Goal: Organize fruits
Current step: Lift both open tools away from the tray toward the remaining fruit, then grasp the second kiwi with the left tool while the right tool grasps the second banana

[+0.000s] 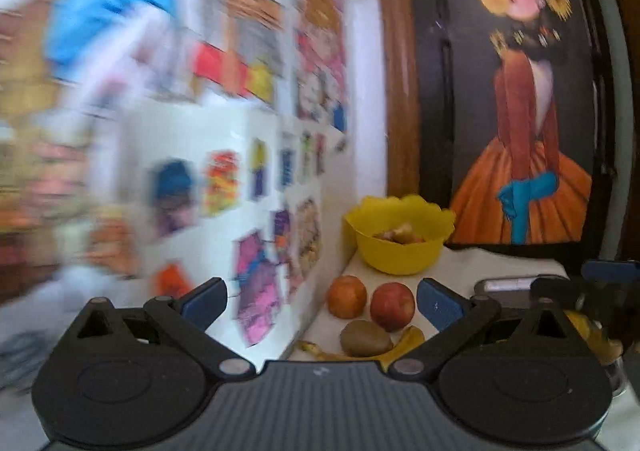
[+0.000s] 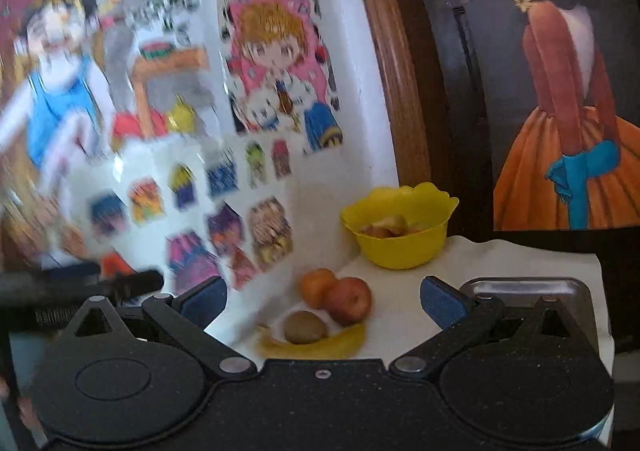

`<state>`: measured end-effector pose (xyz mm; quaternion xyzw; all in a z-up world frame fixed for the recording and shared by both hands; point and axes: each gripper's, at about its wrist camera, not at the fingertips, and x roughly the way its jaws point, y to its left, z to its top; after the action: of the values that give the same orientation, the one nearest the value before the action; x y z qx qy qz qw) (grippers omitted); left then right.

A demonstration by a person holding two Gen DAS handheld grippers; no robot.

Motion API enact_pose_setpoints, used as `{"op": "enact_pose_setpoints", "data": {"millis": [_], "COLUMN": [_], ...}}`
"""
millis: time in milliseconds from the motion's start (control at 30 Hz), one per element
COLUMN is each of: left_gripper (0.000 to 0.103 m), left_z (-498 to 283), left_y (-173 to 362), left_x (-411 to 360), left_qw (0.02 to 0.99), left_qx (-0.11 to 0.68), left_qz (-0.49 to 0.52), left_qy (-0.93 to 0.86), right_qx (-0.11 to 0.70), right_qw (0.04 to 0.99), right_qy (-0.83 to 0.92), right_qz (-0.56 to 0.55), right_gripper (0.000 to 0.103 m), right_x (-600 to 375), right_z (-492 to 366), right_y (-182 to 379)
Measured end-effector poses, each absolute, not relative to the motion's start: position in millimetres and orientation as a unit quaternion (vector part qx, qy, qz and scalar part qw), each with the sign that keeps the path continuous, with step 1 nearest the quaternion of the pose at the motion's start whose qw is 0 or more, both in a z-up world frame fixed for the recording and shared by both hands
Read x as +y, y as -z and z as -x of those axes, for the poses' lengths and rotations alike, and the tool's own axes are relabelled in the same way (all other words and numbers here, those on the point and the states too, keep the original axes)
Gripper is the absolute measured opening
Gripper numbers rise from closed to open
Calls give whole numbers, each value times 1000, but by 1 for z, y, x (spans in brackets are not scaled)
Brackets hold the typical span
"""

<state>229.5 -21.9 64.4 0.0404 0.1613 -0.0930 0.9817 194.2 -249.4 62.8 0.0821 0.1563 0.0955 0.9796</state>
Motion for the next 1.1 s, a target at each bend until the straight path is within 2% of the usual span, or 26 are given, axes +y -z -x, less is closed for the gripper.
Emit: {"op": "enact_pose_setpoints", "data": {"millis": [100, 200, 367, 533, 767, 1100], "left_gripper": [103, 103, 103, 103, 102, 101], "left_z": [-265, -290, -329, -367, -410, -466], "left_y": [-52, -53, -69, -58, -33, -5], "left_x": [-38, -51, -61, -66, -80, -86], "left_qw": [972, 960, 931, 902, 881, 844], "left_qx": [197, 232, 320, 396, 437, 514], "left_qz": [-39, -60, -66, -77, -115, -73], "left_qy": [121, 143, 163, 153, 139, 133], "right_qx": [165, 208, 291, 350, 396, 399], "right_qw": [981, 973, 952, 929, 907, 893], "right_qy": [-88, -82, -53, -38, -19, 45], "right_qz": [-59, -57, -77, -118, -143, -206], "right_gripper": [102, 102, 102, 102, 102, 102], "right_x": [-259, -264, -262, -245, -205, -185], "right_z": [-215, -227, -234, -250, -282, -333], "right_y": [-33, -19, -33, -34, -2, 33]}}
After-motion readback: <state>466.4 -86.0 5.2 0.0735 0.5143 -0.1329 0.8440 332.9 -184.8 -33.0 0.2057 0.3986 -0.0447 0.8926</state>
